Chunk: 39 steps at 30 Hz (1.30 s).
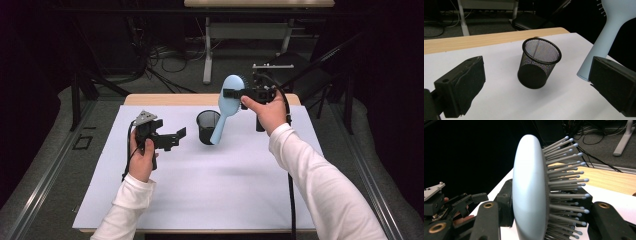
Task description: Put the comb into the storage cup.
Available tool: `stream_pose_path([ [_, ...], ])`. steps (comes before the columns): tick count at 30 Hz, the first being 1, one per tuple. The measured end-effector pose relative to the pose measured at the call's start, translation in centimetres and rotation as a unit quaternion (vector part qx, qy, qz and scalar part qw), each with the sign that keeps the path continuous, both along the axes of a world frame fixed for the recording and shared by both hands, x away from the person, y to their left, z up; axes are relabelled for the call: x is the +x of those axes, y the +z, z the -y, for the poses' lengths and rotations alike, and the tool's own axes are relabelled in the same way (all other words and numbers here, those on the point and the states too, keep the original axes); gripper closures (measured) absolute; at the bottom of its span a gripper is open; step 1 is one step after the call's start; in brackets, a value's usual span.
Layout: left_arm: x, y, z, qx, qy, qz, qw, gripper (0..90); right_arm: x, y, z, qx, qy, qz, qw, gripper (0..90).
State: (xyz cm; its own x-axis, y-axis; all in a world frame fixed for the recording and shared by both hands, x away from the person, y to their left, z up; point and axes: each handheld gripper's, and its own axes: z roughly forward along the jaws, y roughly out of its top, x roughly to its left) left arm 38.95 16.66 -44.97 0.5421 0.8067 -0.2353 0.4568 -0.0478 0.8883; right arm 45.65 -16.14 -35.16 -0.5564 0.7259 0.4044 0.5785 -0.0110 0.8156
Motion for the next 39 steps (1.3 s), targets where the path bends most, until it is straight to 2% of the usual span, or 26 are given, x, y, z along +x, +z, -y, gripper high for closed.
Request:
stream_pose_path([
  [9,0.0,0.0,0.1,0.005,-0.003,0.000,1.0000,1.1,0.1,0.5,-0.2,-0.013,-0.009,0.015,0.9998,47.5],
  [26,-0.1,-0.1,0.0,0.003,-0.004,0.000,1.0000,1.1,0.6,1.3,-1.2,-0.039,-0.024,0.047,0.9979,47.4],
  [39,-0.2,0.0,-0.3,0.001,-0.001,0.001,1.0000,1.1,1.2,1.6,-2.1,-0.053,-0.031,0.055,0.9966,47.5],
])
